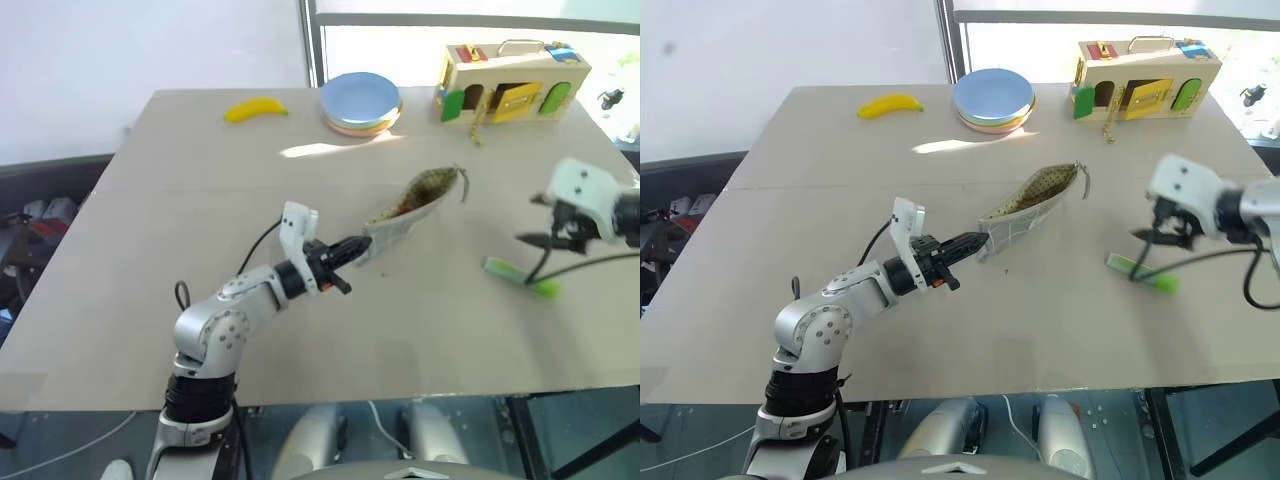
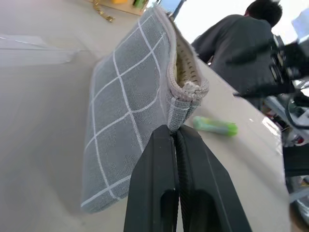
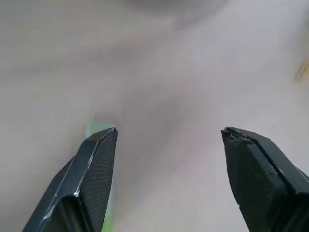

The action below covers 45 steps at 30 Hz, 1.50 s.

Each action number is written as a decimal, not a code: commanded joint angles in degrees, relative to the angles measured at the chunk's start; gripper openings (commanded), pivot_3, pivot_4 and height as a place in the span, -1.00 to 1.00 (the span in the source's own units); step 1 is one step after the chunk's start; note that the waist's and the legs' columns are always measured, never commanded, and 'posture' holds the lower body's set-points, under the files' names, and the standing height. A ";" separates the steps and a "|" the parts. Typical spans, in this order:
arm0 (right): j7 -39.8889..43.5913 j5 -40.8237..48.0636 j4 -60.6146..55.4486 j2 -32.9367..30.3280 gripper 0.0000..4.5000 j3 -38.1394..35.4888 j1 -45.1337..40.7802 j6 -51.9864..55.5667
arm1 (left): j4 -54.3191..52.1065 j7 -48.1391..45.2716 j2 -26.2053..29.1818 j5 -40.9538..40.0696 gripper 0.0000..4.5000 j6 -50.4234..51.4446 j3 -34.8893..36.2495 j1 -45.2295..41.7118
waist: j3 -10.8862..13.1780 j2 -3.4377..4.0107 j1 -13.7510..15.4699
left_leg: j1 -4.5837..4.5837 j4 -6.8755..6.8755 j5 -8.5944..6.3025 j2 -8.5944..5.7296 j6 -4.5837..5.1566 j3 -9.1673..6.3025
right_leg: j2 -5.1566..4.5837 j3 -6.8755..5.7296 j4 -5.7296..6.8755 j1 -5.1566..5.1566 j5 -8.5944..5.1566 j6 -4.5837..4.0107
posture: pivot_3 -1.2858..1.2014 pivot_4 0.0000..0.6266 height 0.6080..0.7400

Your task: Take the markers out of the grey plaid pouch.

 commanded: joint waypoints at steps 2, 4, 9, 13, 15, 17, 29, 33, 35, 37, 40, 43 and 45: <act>2.46 2.07 -3.47 2.55 -0.30 4.13 -6.29 0.67 | -3.55 0.56 -0.78 -3.20 -1.00 0.77 0.73 0.84 | 0.04 -0.06 0.60 | -0.05 0.01 -0.01 -0.02 0.02 -0.04 | -0.02 -0.04 -0.09 0.01 0.00 0.00 | 0.03 -0.52 1.00; 2.31 2.02 -2.66 4.46 -0.72 5.50 -9.66 0.57 | -4.24 0.74 -1.10 -4.13 -1.00 1.02 0.54 1.35 | 0.04 -0.07 0.69 | -0.11 0.04 -0.03 -0.09 0.05 -0.05 | -0.09 -0.05 -0.11 0.00 0.00 0.00 | 0.03 -0.52 1.00; 3.67 0.67 -0.41 7.02 -0.98 9.32 -13.08 -1.90 | -5.67 0.99 -1.37 -5.33 -1.00 1.44 -0.48 2.30 | 0.06 -0.10 0.59 | -0.13 0.04 -0.03 -0.09 0.06 -0.12 | -0.09 -0.12 -0.12 -0.01 0.00 0.00 | 0.03 -0.52 1.00; 4.32 -1.41 2.87 9.43 -0.98 12.71 -14.63 -5.09 | -6.33 0.83 -1.40 -6.10 -1.00 1.67 -1.29 2.81 | 0.06 -0.10 0.33 | -0.11 0.04 -0.03 -0.08 0.05 -0.09 | -0.08 -0.09 -0.09 0.00 0.00 0.00 | 0.03 -0.52 1.00; 4.97 -2.05 4.76 10.66 -0.98 14.11 -14.77 -6.49 | -6.54 0.54 -1.55 -6.40 -1.00 1.37 -1.72 2.91 | 0.06 -0.10 0.34 | -0.09 0.05 -0.03 -0.08 0.05 -0.06 | -0.07 -0.06 -0.07 -0.01 0.00 0.00 | 0.03 -0.52 1.00; 5.39 -3.66 7.51 11.84 -0.98 15.78 -14.72 -9.38 | -6.90 0.23 -1.66 -6.94 -1.00 1.26 -2.08 2.98 | 0.06 -0.10 0.34 | -0.09 0.05 -0.02 -0.08 0.05 -0.08 | -0.07 -0.08 -0.06 -0.01 0.00 0.00 | 0.03 -0.52 1.00; 5.98 -8.25 17.33 15.97 -0.98 17.57 -19.20 -16.35 | -7.34 -0.03 -0.82 -8.46 -1.00 1.19 -3.19 3.11 | 0.06 -0.10 0.38 | -0.09 0.05 -0.02 -0.09 0.05 -0.08 | -0.06 -0.08 -0.07 -0.03 0.00 0.00 | 0.03 -0.52 1.00; 5.75 -10.79 21.15 17.45 -0.98 18.44 -20.93 -19.72 | -7.20 -0.30 -0.87 -8.59 -1.00 1.11 -3.52 2.95 | 0.06 -0.10 0.21 | -0.09 0.04 -0.02 -0.08 0.04 -0.08 | -0.05 -0.07 -0.06 -0.04 0.00 0.00 | 0.03 -0.52 1.00; 6.67 -13.73 22.70 16.77 -0.88 20.54 -20.34 -23.23 | -7.08 -0.30 -0.93 -8.70 -1.00 0.91 -3.48 2.83 | 0.06 -0.10 0.25 | -0.09 0.04 -0.02 -0.08 0.04 -0.07 | -0.05 -0.08 -0.06 -0.04 0.00 0.00 | 0.03 -0.52 1.00; 5.70 -16.23 23.83 17.22 -0.59 22.23 -19.09 -26.70 | -6.82 -0.16 -1.06 -8.95 -1.00 0.76 -3.14 2.64 | 0.06 -0.10 0.38 | -0.09 0.04 -0.02 -0.08 0.04 -0.09 | -0.05 -0.10 -0.06 -0.04 0.00 0.00 | 0.03 -0.52 1.00; 8.36 -17.74 23.10 17.01 0.05 24.47 -17.21 -28.06 | -6.63 0.05 -1.07 -9.39 -1.00 0.67 -2.65 2.36 | 0.06 -0.10 0.34 | -0.09 0.05 -0.02 -0.09 0.04 -0.08 | -0.06 -0.09 -0.07 -0.04 0.00 0.00 | 0.03 -0.52 1.00; 11.81 -18.42 21.02 16.30 0.05 26.05 -15.62 -28.79 | -6.58 1.09 -1.68 -11.22 -1.00 0.91 -1.11 1.83 | 0.06 -0.10 0.33 | -0.10 0.04 -0.02 -0.08 0.04 -0.09 | -0.05 -0.09 -0.07 -0.04 0.00 0.00 | 0.03 -0.52 1.00; 12.42 -18.71 20.27 16.37 0.05 25.81 -15.68 -28.53 | -6.41 1.72 -1.80 -12.10 -1.00 0.98 -0.29 1.62 | 0.06 -0.10 0.26 | -0.10 0.05 -0.02 -0.08 0.04 -0.08 | -0.06 -0.09 -0.06 -0.04 0.00 0.00 | 0.03 -0.52 1.00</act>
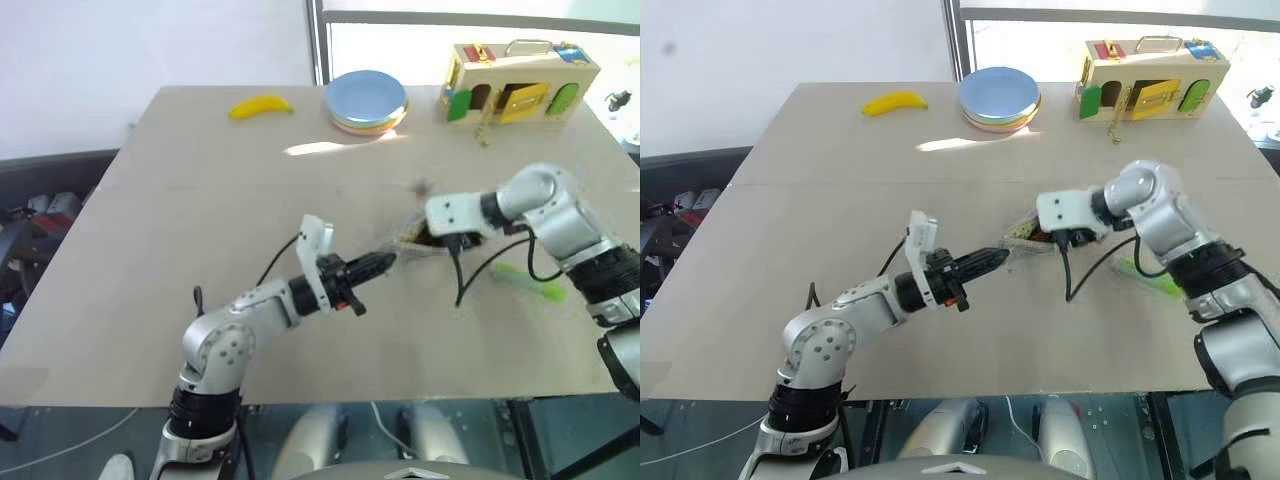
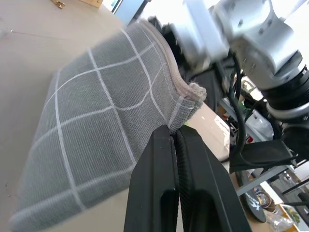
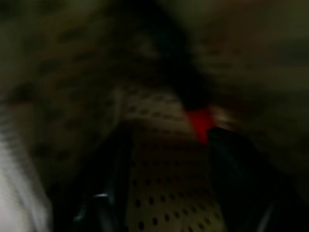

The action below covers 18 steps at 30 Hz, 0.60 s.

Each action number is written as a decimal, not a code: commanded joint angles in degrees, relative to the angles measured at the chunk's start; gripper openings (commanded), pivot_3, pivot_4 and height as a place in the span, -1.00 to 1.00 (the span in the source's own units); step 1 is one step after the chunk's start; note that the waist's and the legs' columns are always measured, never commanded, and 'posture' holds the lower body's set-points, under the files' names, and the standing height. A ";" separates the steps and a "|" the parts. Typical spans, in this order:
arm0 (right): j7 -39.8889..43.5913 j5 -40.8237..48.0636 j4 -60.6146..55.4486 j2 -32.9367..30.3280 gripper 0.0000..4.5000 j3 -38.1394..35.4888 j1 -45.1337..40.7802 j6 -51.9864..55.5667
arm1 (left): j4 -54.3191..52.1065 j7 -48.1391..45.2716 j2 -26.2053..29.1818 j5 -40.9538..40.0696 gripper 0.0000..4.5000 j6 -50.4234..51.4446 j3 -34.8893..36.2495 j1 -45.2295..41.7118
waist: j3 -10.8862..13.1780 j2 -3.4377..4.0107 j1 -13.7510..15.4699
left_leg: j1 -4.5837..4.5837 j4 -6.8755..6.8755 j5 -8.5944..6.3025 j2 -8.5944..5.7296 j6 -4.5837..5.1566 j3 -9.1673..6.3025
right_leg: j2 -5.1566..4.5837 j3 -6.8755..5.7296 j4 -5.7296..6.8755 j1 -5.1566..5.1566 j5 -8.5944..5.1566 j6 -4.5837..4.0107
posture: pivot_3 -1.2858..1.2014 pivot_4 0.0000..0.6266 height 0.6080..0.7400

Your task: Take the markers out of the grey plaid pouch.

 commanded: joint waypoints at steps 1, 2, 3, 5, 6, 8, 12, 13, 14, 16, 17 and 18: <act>2.03 -0.42 -2.93 -0.89 0.05 -0.92 -0.91 -0.01 | -2.28 0.62 -0.53 -2.90 -1.00 -0.69 2.08 -1.42 | 0.00 0.00 -0.07 | 0.00 0.00 0.00 0.00 0.00 0.00 | 0.00 0.00 0.00 0.00 0.00 0.00 | 0.03 -0.52 1.00; 2.55 -0.33 -3.68 -1.14 0.05 -1.23 -1.12 0.50 | -2.30 0.92 -0.59 -3.31 -1.00 -0.66 2.39 -1.46 | 0.00 0.00 -0.07 | 0.01 0.00 0.00 0.00 0.00 0.00 | 0.00 0.01 0.01 0.00 0.00 0.00 | 0.03 -0.52 1.00; 3.02 -0.45 -4.47 -1.44 0.17 -1.48 -1.28 1.06 | -2.34 1.32 -0.67 -3.89 -1.00 -0.60 2.69 -1.50 | 0.00 0.00 -0.03 | 0.02 0.00 0.00 0.01 -0.01 -0.01 | 0.01 -0.01 0.01 0.01 0.00 0.00 | 0.03 -0.52 1.00; 4.25 -0.69 -6.82 -2.38 0.41 -1.79 -1.43 2.62 | -2.40 2.61 -1.07 -5.63 -1.00 -0.20 3.48 -1.63 | 0.00 0.00 0.00 | 0.02 0.01 0.00 0.01 -0.01 -0.01 | 0.01 -0.01 0.01 0.01 0.00 0.00 | 0.03 -0.52 1.00; 4.45 -0.80 -8.18 -2.60 0.63 -2.01 -1.64 3.31 | -2.17 3.84 -1.59 -7.41 -1.00 0.33 4.29 -1.93 | 0.00 0.00 0.01 | 0.02 0.00 0.00 0.01 -0.01 -0.01 | 0.01 0.00 0.01 0.01 0.00 0.00 | 0.03 -0.52 1.00; 5.19 -0.67 -11.07 -3.07 0.99 -2.37 -2.18 5.04 | -1.51 6.16 -2.23 -10.76 -1.00 1.41 5.81 -2.79 | 0.00 0.00 0.02 | 0.02 0.00 0.00 0.00 -0.01 -0.01 | 0.00 0.00 0.00 0.01 0.00 0.00 | 0.03 -0.52 1.00; 7.27 -0.71 -15.41 -4.28 0.99 -2.18 -3.11 8.46 | 0.82 8.73 -2.87 -14.73 -1.00 2.40 7.27 -3.10 | 0.00 0.00 0.06 | 0.01 0.00 0.00 0.01 -0.01 -0.05 | 0.00 -0.03 0.00 0.01 0.00 0.00 | 0.03 -0.52 1.00; 7.49 -0.99 -15.74 -4.32 0.99 -1.87 -3.20 9.13 | 1.54 8.85 -2.72 -14.59 -1.00 2.45 7.15 -2.96 | 0.00 0.00 0.06 | 0.02 0.01 0.00 0.00 -0.01 -0.04 | 0.00 -0.02 0.00 0.02 0.00 0.00 | 0.03 -0.52 1.00; 8.14 -1.33 -15.90 -4.41 0.99 -1.16 -3.05 10.04 | 2.21 8.44 -2.28 -13.48 -1.00 2.24 6.55 -2.68 | 0.00 0.00 0.06 | 0.02 0.01 0.00 0.00 -0.01 -0.04 | 0.00 -0.02 0.00 0.02 0.00 0.00 | 0.03 -0.52 1.00; 8.55 -3.32 -14.62 -4.51 0.99 1.02 -2.12 9.69 | 3.20 6.34 -1.12 -10.44 -1.00 1.33 4.58 -1.86 | 0.00 0.00 0.05 | 0.02 0.01 0.00 0.00 -0.01 -0.03 | 0.00 -0.02 0.00 0.02 0.00 0.00 | 0.03 -0.52 1.00; 7.84 -4.41 -13.22 -3.90 0.99 2.00 -1.68 9.13 | 3.83 5.18 -0.57 -8.85 -1.00 0.78 3.51 -1.37 | 0.00 0.00 0.05 | 0.02 0.01 0.00 0.00 -0.01 -0.04 | 0.01 -0.03 0.00 0.02 0.00 0.00 | 0.03 -0.52 1.00; 7.13 -5.26 -12.01 -3.27 0.99 2.72 -1.34 8.63 | 4.48 4.12 -0.06 -7.54 -1.00 0.32 2.60 -0.96 | 0.00 0.00 0.05 | 0.02 0.00 0.00 0.00 -0.01 -0.03 | 0.01 -0.02 0.00 0.02 0.00 0.00 | 0.03 -0.52 1.00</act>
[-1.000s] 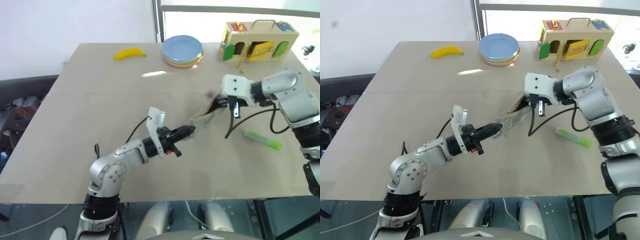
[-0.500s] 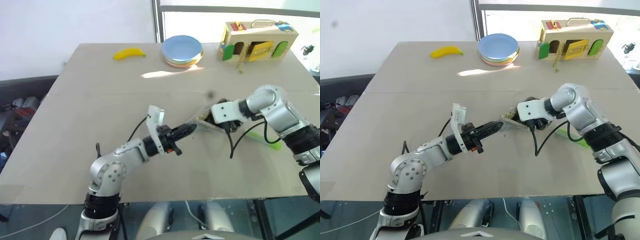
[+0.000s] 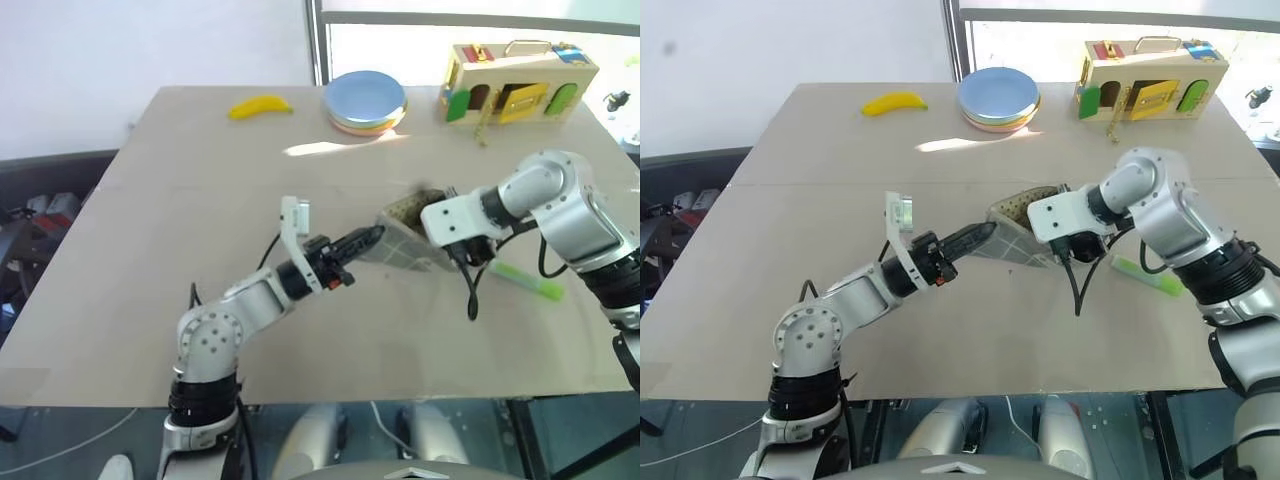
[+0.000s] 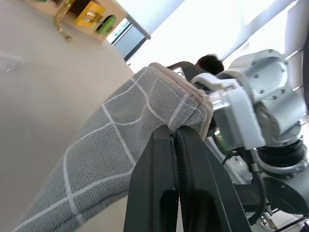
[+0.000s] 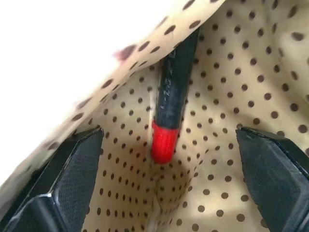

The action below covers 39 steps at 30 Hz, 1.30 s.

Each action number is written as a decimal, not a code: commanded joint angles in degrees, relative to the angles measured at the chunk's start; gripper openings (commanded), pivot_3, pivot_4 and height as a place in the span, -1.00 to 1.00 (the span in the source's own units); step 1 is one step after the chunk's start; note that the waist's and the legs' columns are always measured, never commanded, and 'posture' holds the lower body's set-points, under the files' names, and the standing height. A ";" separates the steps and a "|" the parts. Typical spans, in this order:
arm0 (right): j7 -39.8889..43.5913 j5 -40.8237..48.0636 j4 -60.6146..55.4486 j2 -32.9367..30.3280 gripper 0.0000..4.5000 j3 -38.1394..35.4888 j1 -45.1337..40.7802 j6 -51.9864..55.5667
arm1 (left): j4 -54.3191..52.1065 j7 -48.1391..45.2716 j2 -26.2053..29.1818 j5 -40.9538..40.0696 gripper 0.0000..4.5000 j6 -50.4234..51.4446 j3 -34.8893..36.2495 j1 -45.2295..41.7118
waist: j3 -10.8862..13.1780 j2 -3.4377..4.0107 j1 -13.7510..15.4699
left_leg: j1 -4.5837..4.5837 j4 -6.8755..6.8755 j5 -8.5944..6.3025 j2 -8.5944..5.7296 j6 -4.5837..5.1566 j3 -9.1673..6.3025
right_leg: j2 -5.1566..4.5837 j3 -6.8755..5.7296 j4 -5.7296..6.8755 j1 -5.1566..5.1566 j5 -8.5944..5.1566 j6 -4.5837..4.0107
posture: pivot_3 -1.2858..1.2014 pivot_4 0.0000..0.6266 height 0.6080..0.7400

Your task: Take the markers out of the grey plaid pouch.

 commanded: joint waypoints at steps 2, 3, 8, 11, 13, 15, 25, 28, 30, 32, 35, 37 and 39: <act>-0.87 -3.78 4.00 1.52 0.99 2.85 1.13 -1.59 | 1.93 -5.33 1.96 5.93 -1.00 -3.00 -4.05 1.58 | 0.00 0.00 0.00 | 0.02 0.00 0.00 0.00 0.00 0.00 | 0.00 0.00 -0.01 0.00 0.00 0.00 | 0.03 -0.52 1.00; -1.11 -4.57 5.02 1.87 0.99 3.51 1.45 -2.24 | 2.54 -6.62 2.64 7.54 -1.00 -3.62 -5.14 1.92 | 0.00 0.00 0.00 | 0.02 0.01 0.00 0.00 0.00 0.01 | 0.00 0.00 0.00 0.00 0.00 0.00 | 0.03 -0.52 1.00; -3.51 -7.70 10.48 4.51 0.99 5.36 1.97 -5.22 | 4.12 -9.64 3.22 10.96 -1.00 -5.37 -6.61 2.19 | -0.01 -0.01 -0.01 | 0.04 0.03 0.01 0.00 -0.01 0.00 | 0.00 0.00 0.01 0.00 0.00 0.00 | 0.03 -0.52 1.00; -4.92 -9.48 13.15 5.39 0.99 5.89 2.10 -7.10 | 5.13 -9.86 2.88 11.70 -1.00 -5.80 -6.15 2.31 | -0.05 -0.02 -0.02 | 0.09 0.02 0.01 0.00 -0.01 -0.01 | 0.00 -0.01 0.01 0.04 0.00 0.00 | 0.03 -0.52 1.00; -5.17 -9.85 13.97 6.24 0.99 6.12 2.68 -7.74 | 5.59 -10.16 3.03 12.34 -1.00 -6.05 -5.97 2.75 | -0.14 -0.11 -0.11 | 0.20 0.02 0.01 0.01 -0.01 -0.01 | 0.02 -0.01 0.02 0.12 0.00 0.00 | 0.03 -0.52 1.00; -4.98 -10.09 14.23 6.77 0.89 6.14 3.07 -8.23 | 5.78 -10.51 3.09 12.79 -1.00 -6.19 -5.92 3.06 | -0.17 -0.16 -0.13 | 0.36 0.03 0.02 0.01 -0.03 -0.01 | 0.02 -0.01 0.03 0.26 0.00 -0.01 | 0.03 -0.52 1.00; -4.43 -10.96 14.87 7.25 -0.84 5.08 3.55 -10.19 | 6.52 -10.55 2.38 13.55 -1.00 -6.74 -5.19 3.44 | -0.17 -0.16 -0.29 | 1.07 -0.04 0.00 0.03 -0.06 -0.05 | 0.05 -0.04 0.03 0.96 0.07 -0.12 | 0.03 -0.52 1.00; -4.28 -10.31 13.20 6.73 -0.84 3.76 3.42 -9.45 | 6.54 -10.62 2.24 13.85 -1.00 -6.80 -5.06 3.57 | -0.17 -0.16 -0.29 | 1.05 -0.07 0.01 0.03 -0.06 -0.07 | 0.04 -0.05 0.01 0.94 0.07 -0.12 | 0.03 -0.52 1.00; -4.30 -9.91 11.73 6.27 -0.84 2.74 3.13 -8.83 | 6.49 -10.70 2.18 14.07 -1.00 -6.87 -5.04 3.61 | -0.16 -0.15 -0.26 | 1.01 -0.08 0.01 0.02 -0.06 -0.08 | 0.04 -0.05 0.00 0.89 0.07 -0.12 | 0.03 -0.52 1.00; -3.65 -9.15 9.62 5.68 -0.84 1.53 2.83 -7.69 | 6.45 -10.76 2.07 14.31 -1.00 -7.09 -5.02 3.66 | -0.11 -0.11 -0.21 | 0.99 -0.11 0.00 0.02 -0.06 -0.08 | 0.03 -0.05 -0.01 0.87 0.07 -0.12 | 0.03 -0.52 1.00; -3.06 -8.40 5.90 3.89 -0.84 -0.35 2.44 -6.42 | 6.78 -10.74 1.44 14.96 -1.00 -8.33 -4.62 3.60 | -0.05 -0.05 -0.03 | 0.87 -0.13 0.01 0.02 -0.06 -0.09 | 0.02 -0.06 -0.03 0.75 0.07 -0.12 | 0.03 -0.52 1.00; -3.20 -8.29 4.18 2.80 -0.84 -1.17 2.15 -5.96 | 7.23 -10.84 1.28 15.70 -1.00 -8.97 -4.58 3.44 | -0.04 -0.05 0.03 | 0.79 -0.16 0.01 0.02 -0.06 -0.12 | 0.02 -0.08 -0.07 0.70 0.07 -0.12 | 0.03 -0.52 1.00; -3.16 -8.08 2.50 2.13 -0.84 -1.98 1.92 -5.28 | 7.55 -11.01 1.21 16.24 -1.00 -9.46 -4.68 3.27 | -0.04 -0.04 0.03 | 0.77 -0.21 0.01 0.02 -0.06 -0.13 | 0.02 -0.08 -0.13 0.68 0.07 -0.12 | 0.03 -0.52 1.00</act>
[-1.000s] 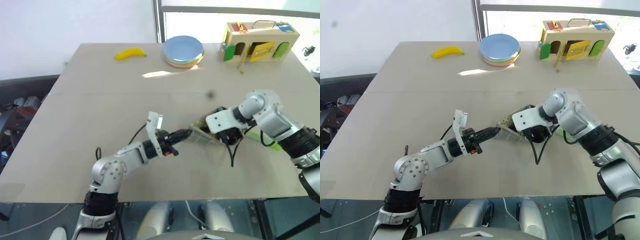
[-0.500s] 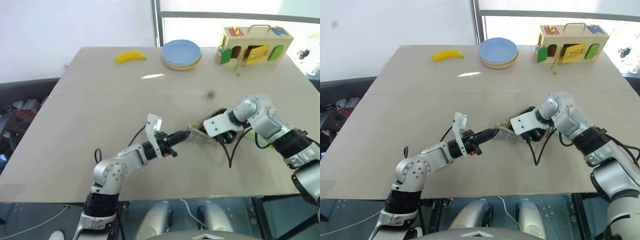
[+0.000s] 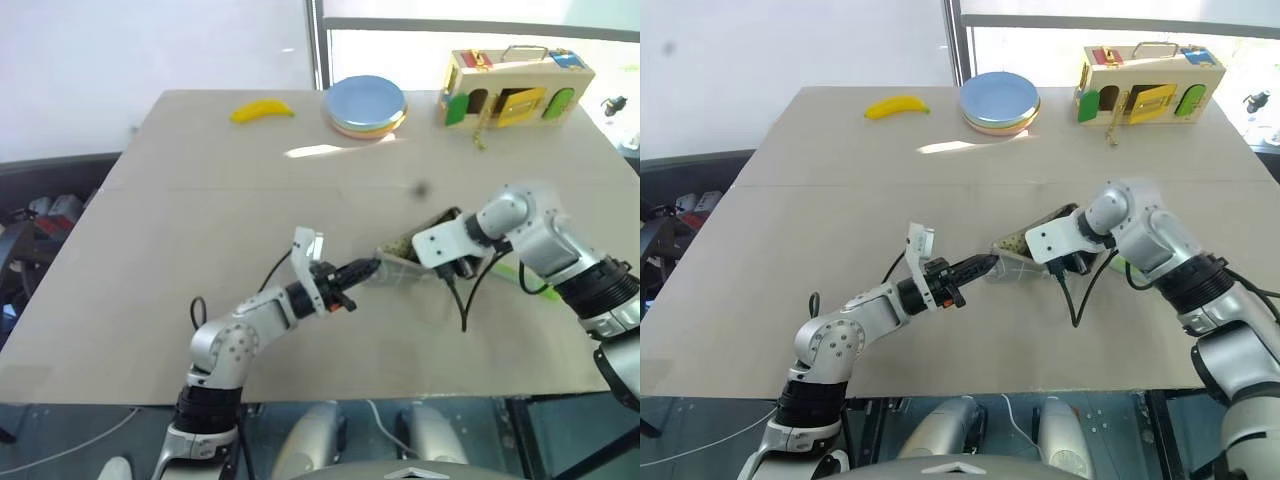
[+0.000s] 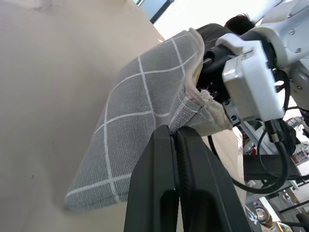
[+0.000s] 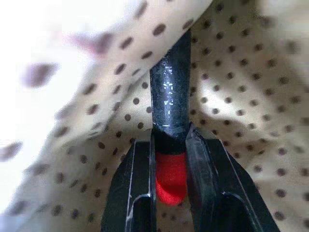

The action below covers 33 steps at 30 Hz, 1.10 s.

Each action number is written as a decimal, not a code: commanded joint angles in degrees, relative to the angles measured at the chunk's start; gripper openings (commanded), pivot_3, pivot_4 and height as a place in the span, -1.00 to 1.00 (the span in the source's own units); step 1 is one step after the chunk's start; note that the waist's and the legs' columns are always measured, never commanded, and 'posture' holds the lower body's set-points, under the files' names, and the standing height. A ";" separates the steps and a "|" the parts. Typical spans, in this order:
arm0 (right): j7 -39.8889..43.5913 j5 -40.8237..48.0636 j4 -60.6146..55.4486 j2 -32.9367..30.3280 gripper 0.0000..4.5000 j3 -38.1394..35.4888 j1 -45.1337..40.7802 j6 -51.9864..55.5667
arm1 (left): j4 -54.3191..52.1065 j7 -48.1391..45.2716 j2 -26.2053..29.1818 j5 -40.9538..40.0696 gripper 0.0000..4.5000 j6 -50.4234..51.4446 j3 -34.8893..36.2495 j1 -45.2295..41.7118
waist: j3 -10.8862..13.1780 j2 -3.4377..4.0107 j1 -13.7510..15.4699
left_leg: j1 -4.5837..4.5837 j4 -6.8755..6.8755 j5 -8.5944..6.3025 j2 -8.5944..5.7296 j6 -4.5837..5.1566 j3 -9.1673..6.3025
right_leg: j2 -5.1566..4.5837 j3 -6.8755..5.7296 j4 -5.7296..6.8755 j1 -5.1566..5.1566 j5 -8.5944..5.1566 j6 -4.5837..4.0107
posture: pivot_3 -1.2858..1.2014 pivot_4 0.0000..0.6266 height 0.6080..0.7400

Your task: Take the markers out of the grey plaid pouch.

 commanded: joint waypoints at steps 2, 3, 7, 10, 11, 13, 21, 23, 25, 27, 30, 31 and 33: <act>0.64 1.35 -5.38 -1.89 -0.84 -4.19 -1.69 2.16 | 0.33 -0.27 0.03 1.89 -1.00 -2.07 0.97 -0.46 | 0.01 0.01 -0.04 | -0.02 -0.04 0.00 0.00 0.00 0.00 | 0.00 -0.01 -0.06 0.00 0.00 0.00 | 0.03 -0.52 1.00; 0.54 1.56 -6.37 -2.08 -0.84 -4.74 -2.00 2.66 | 0.19 -0.36 0.10 3.18 -1.00 -3.16 0.53 -0.82 | 0.02 0.00 -0.03 | -0.03 -0.06 0.00 0.00 0.00 0.01 | 0.00 0.01 -0.09 -0.01 0.00 0.00 | 0.03 -0.52 1.00; 0.09 2.42 -8.91 -2.48 -0.84 -6.43 -2.81 4.44 | -0.52 1.47 -0.88 6.49 -1.00 -5.57 -0.03 -2.79 | 0.03 -0.01 0.03 | -0.10 -0.10 0.00 0.00 0.00 0.00 | 0.00 -0.01 -0.11 -0.08 0.00 0.00 | 0.03 -0.52 1.00; -1.22 2.32 -9.28 -2.81 -0.84 -7.74 -3.69 4.87 | -1.69 1.44 -1.12 9.99 -1.00 -8.34 -1.54 -4.43 | 0.05 -0.03 0.10 | -0.16 -0.09 0.00 0.00 0.00 0.00 | -0.01 -0.01 -0.11 -0.14 0.00 0.00 | 0.03 -0.52 1.00; -1.60 2.20 -9.19 -2.88 -0.84 -7.98 -3.90 4.81 | -2.04 1.06 -1.06 10.80 -1.00 -8.96 -2.04 -4.61 | 0.04 -0.02 0.08 | -0.23 -0.08 0.00 0.00 0.00 0.00 | -0.01 -0.02 -0.12 -0.18 0.00 0.00 | 0.03 -0.52 1.00; -2.92 2.05 -8.30 -2.88 -0.84 -8.76 -4.58 4.78 | -3.46 -0.51 0.17 13.70 -1.00 -10.75 -4.79 -4.36 | 0.04 -0.03 0.03 | -0.38 -0.07 0.00 0.00 0.00 0.00 | -0.01 -0.02 -0.12 -0.32 0.00 0.00 | 0.03 -0.52 1.00; -6.79 1.29 -1.54 -4.17 -0.84 -10.52 -5.23 6.59 | -7.19 -2.46 1.41 18.63 -1.00 -14.85 -9.04 -4.07 | 0.05 -0.02 0.00 | -0.78 -0.05 0.02 0.00 -0.01 0.04 | -0.01 0.02 -0.09 -0.71 0.00 0.00 | 0.03 -0.52 1.00; -7.82 1.87 -0.61 -3.86 -0.84 -11.35 -5.69 7.95 | -6.38 -2.60 2.39 21.77 -1.00 -17.12 -10.00 -4.10 | 0.05 -0.02 0.00 | -0.78 -0.05 0.03 0.01 -0.01 0.03 | 0.00 0.01 -0.08 -0.71 0.00 0.00 | 0.03 -0.52 1.00; -8.48 2.32 -0.18 -3.78 -0.84 -11.98 -6.02 8.69 | -5.57 -2.36 3.04 24.66 -1.00 -19.15 -10.72 -4.34 | 0.06 -0.01 -0.05 | -0.77 -0.05 0.03 0.00 -0.02 0.05 | 0.00 0.03 -0.07 -0.71 0.00 0.00 | 0.03 -0.52 1.00; -7.89 3.46 -0.95 -4.01 -0.84 -12.59 -5.77 9.47 | -4.71 -1.55 2.44 25.30 -1.00 -19.98 -9.95 -4.63 | 0.06 0.00 -0.04 | -0.78 -0.05 0.03 0.00 -0.02 0.06 | 0.00 0.04 -0.07 -0.72 0.00 0.00 | 0.03 -0.52 1.00; -6.18 5.89 -3.55 -5.13 -0.84 -14.11 -4.88 11.76 | -2.25 0.23 1.73 26.73 -1.00 -21.23 -7.81 -5.32 | 0.07 0.00 0.02 | -0.78 -0.05 0.03 0.00 -0.01 0.05 | 0.00 0.03 -0.08 -0.72 0.00 0.00 | 0.03 -0.52 1.00; -5.76 6.72 -4.44 -5.60 -0.84 -14.83 -4.62 12.79 | -1.31 0.90 1.73 27.40 -1.00 -21.89 -6.98 -5.64 | 0.09 0.01 0.12 | -0.79 -0.05 0.03 0.00 -0.01 0.05 | 0.00 0.02 -0.08 -0.73 0.00 0.00 | 0.03 -0.52 1.00; -5.31 8.13 -6.09 -6.78 -0.84 -16.14 -4.08 14.62 | 0.26 2.16 2.01 28.79 -1.00 -23.04 -5.43 -6.15 | 0.09 0.00 0.09 | -0.81 -0.04 0.03 0.00 -0.01 0.03 | 0.00 0.00 -0.08 -0.73 0.00 0.00 | 0.03 -0.52 1.00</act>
